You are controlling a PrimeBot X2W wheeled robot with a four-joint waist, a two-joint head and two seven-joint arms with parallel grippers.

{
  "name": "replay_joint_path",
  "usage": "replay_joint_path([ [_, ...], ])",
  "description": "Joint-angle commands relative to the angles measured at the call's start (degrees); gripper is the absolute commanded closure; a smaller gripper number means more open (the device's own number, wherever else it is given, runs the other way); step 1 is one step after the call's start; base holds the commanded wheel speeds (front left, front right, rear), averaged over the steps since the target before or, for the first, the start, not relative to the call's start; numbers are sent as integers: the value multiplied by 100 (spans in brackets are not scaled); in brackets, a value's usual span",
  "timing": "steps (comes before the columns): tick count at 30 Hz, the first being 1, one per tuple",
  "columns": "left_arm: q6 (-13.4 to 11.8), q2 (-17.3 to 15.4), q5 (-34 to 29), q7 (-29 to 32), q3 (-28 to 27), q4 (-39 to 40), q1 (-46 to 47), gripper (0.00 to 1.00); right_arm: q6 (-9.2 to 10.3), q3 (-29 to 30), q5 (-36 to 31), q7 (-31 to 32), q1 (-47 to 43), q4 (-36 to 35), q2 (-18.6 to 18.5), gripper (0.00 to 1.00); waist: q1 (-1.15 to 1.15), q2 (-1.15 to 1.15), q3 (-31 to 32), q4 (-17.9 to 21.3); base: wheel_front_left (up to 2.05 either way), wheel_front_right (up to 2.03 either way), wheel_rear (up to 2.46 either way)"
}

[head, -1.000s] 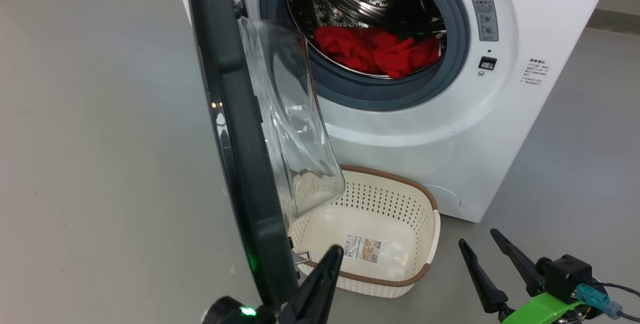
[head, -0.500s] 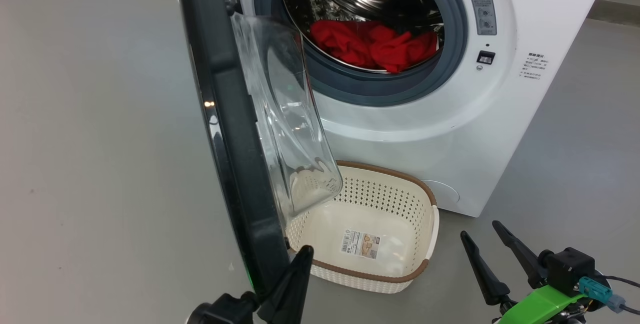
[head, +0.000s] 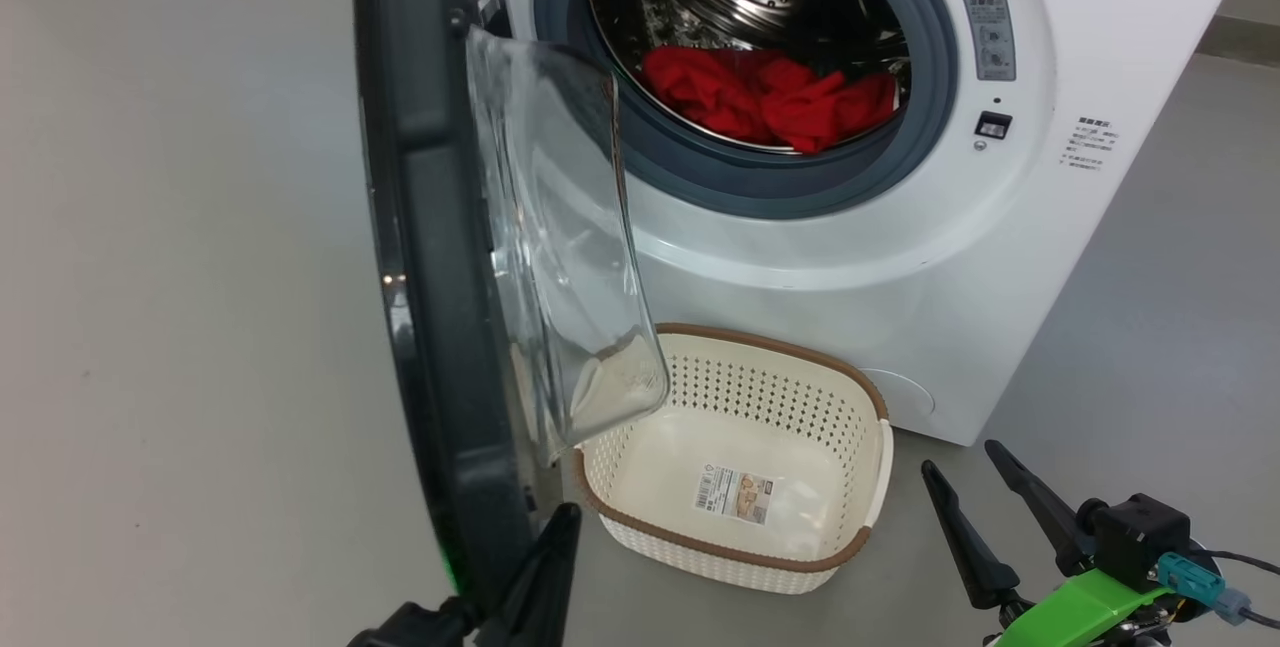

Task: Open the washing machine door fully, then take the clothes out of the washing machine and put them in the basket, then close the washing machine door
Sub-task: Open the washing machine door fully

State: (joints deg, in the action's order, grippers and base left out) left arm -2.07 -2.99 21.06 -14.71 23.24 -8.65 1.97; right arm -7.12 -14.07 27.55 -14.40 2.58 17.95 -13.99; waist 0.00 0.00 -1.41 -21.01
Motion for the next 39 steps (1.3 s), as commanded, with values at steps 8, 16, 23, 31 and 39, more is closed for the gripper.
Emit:
replay_joint_path([
  [8,-260,-330,-9,-29,-683,230,-129,100,-36,-104,-56,-60,70,-150,-10,0,0,0,68,-138,0,0,0],
  [16,-467,-627,110,-15,-1170,335,-199,100,-36,-148,-47,-60,52,-157,15,0,0,0,97,-146,0,0,0],
  [23,-599,-833,262,49,-1516,398,-160,100,-36,-134,-48,-60,59,-166,-11,0,0,0,35,-106,0,0,0],
  [31,-731,-1027,465,70,-1930,243,21,100,-36,-113,-57,-60,89,-184,-42,0,0,0,-38,-43,0,0,0],
  [39,-808,-1186,583,52,-2230,-44,224,100,-36,-98,-65,-60,116,-200,-62,0,0,0,-121,-16,0,0,0],
])
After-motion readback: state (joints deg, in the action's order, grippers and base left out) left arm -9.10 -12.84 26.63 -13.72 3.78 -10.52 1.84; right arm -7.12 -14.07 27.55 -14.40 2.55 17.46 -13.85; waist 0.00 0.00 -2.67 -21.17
